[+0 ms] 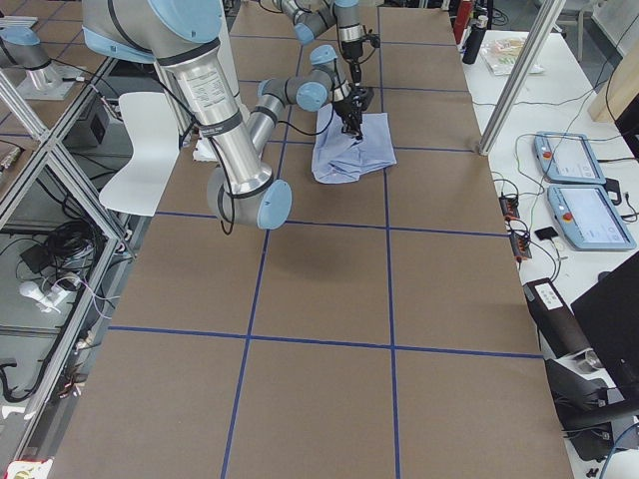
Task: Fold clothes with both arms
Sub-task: 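Lift the near edge with both grippers and fold it away from the robot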
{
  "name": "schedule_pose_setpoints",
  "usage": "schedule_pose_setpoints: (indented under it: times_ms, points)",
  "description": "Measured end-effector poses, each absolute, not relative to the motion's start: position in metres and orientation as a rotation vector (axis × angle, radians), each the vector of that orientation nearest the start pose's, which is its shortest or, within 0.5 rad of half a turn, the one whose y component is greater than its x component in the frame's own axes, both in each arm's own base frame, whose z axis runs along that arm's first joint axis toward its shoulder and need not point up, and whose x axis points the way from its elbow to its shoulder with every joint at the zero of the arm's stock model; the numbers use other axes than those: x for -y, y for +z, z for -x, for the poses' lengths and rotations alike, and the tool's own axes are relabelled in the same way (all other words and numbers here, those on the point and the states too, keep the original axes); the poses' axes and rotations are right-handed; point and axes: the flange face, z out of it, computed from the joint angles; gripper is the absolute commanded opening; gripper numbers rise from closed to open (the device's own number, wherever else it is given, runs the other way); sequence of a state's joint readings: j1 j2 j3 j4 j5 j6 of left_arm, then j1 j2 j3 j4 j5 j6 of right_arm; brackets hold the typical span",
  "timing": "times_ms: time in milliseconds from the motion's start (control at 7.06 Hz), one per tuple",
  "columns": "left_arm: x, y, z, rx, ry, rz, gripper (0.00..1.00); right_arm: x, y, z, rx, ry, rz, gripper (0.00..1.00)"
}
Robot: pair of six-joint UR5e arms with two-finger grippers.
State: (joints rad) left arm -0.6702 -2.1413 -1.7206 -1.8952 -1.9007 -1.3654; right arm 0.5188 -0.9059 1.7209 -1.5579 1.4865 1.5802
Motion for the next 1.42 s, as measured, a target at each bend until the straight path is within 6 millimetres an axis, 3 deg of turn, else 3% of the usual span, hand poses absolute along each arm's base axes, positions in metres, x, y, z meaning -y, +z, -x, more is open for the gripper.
schedule_pose_setpoints:
  times_ms: [283,567,709,850,1134,1417]
  points:
    - [0.524,0.256,-0.48,-0.964,-0.233,-0.215,0.0,0.501,0.221,0.558,0.774,0.516,-0.304,0.0]
    - [0.546,0.287,-0.5,-0.934,-0.224,-0.238,0.0,0.524,0.238,0.575,0.752,0.483,-0.311,0.0]
    - [0.555,0.3,-0.501,-0.932,-0.209,-0.258,0.86,0.531,0.243,0.575,0.752,0.472,-0.309,0.99]
    - [0.566,0.304,-0.494,-0.93,-0.191,-0.283,1.0,0.538,0.245,0.57,0.755,0.459,-0.302,1.0]
    - [0.588,0.3,-0.461,-0.954,-0.158,-0.294,1.0,0.561,0.23,0.547,0.792,0.414,-0.235,1.0]
    - [0.608,0.308,-0.399,-1.004,-0.016,-0.272,1.0,0.579,0.184,0.523,0.849,0.372,-0.107,1.0]
